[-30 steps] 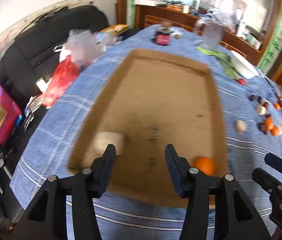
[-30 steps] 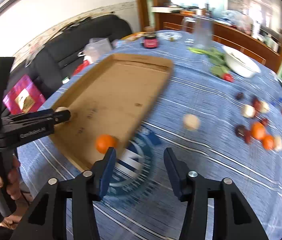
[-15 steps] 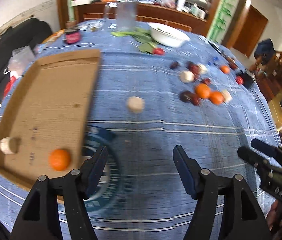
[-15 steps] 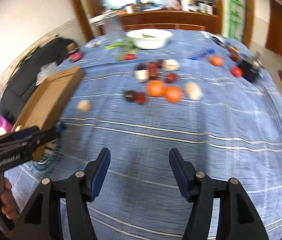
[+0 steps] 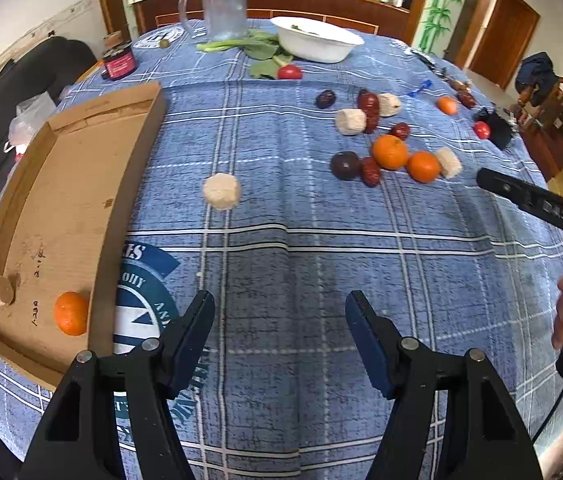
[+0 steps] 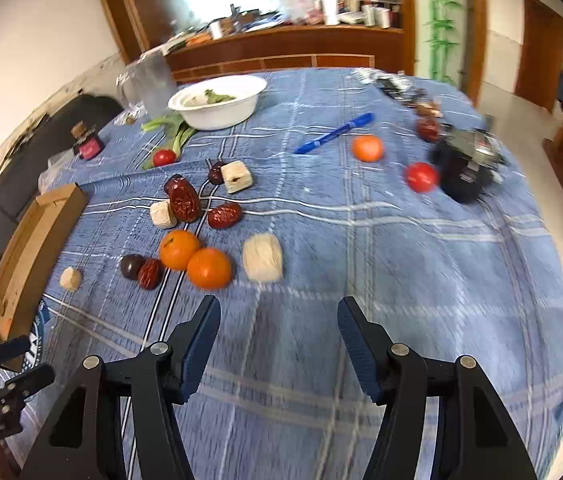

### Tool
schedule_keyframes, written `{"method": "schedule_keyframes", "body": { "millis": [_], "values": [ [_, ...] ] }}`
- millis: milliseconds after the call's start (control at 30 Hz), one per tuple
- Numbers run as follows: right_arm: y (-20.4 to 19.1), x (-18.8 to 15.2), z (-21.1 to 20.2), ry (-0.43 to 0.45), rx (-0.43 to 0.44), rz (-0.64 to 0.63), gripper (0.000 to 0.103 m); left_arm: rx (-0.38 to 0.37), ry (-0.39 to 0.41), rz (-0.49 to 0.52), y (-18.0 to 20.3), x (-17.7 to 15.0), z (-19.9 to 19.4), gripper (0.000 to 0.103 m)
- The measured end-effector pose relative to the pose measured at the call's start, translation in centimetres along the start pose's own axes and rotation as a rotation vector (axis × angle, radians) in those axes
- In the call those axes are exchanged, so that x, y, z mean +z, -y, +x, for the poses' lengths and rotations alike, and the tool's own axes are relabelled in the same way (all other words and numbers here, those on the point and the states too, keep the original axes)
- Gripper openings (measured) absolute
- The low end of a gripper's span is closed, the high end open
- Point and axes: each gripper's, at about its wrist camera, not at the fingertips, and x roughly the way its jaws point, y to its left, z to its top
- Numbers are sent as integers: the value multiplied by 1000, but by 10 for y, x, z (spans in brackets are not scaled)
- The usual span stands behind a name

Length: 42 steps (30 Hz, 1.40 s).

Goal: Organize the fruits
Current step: 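Grasp the round porous cream piece with the left tool while the right tool grasps the cream chunk, then carry both cream pieces into the cardboard tray and open both tools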

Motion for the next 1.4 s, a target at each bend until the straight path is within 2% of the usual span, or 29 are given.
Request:
{"method": "schedule_keyframes", "body": {
  "millis": [167,233,267,400,467,633,800,867,933,1067,1133,1167,1233,1400],
  "values": [
    [-4,13,35,-48,16,-52,63,13,-10,-21,-11,6,4,67],
    [-5,16,44,-64,33,-74,48,19,-10,-28,-15,10,6,67],
    [-6,17,48,-74,39,-88,44,21,-11,-31,-16,11,7,67],
    [-10,22,59,-80,47,-131,38,22,-16,-43,-19,21,14,67],
    [-13,23,61,-76,36,-154,32,19,-19,-52,-20,26,19,67],
    [-12,20,52,-50,5,-143,31,-11,-40,-103,-28,39,36,67],
    [1,14,30,-24,79,-64,31,-17,-49,-136,-36,52,54,67],
    [3,10,25,-22,91,-55,31,-33,-64,-161,-42,55,62,67],
    [4,6,22,-21,91,-52,31,-27,-42,-169,-44,59,63,67],
    [4,-3,21,-25,78,-48,31,2,-26,-152,-43,64,67,60],
    [5,-7,20,-32,75,-34,31,31,-14,-131,-41,63,67,49],
    [5,-10,19,-35,73,-27,31,52,-8,-118,-41,62,66,40],
    [5,-14,17,-43,72,-15,31,49,5,-128,-47,59,63,28],
    [2,-26,5,-42,52,-1,31,-11,5,-147,-55,56,58,26]
  ]
}}
